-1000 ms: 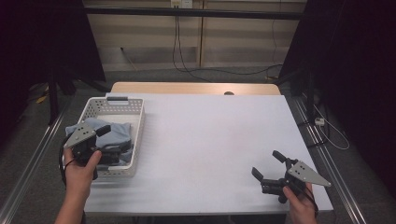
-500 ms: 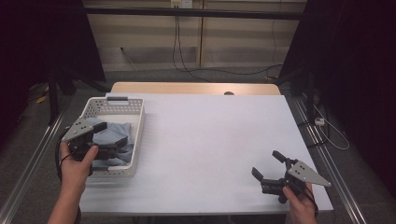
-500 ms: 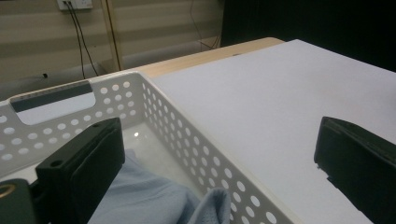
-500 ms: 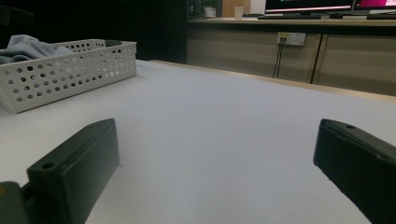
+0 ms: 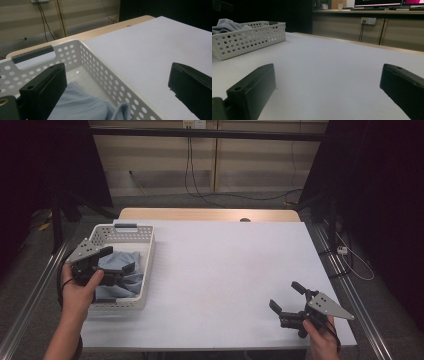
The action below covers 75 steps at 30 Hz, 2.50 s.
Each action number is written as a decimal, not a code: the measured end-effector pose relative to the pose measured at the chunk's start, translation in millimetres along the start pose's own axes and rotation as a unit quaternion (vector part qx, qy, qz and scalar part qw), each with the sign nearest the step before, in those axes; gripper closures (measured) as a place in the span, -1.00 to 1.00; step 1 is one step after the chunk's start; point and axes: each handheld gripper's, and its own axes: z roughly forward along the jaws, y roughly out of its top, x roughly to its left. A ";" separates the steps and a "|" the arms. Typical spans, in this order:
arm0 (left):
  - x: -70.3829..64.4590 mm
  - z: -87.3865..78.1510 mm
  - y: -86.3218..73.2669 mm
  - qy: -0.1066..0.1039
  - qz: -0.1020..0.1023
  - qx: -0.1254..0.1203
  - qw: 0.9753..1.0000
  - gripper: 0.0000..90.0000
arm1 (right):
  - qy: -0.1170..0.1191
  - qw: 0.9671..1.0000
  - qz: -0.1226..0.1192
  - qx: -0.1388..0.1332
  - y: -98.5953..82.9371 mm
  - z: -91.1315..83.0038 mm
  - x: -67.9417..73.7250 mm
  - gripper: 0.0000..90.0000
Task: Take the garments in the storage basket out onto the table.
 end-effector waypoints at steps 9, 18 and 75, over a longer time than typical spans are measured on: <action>14.2 3.1 1.8 0.009 -0.007 0.017 1.000 -0.95 | 0.001 1.000 0.001 0.001 -0.1 0.2 -0.1 -1.00; 23.4 8.4 1.1 0.013 -0.014 0.031 0.999 -0.95 | 0.001 1.000 -0.001 0.004 -0.5 0.7 0.1 -1.00; 57.3 56.3 -15.3 -0.029 0.011 0.208 0.978 -0.90 | 0.009 1.000 -0.001 0.008 -1.4 1.6 -1.1 -1.00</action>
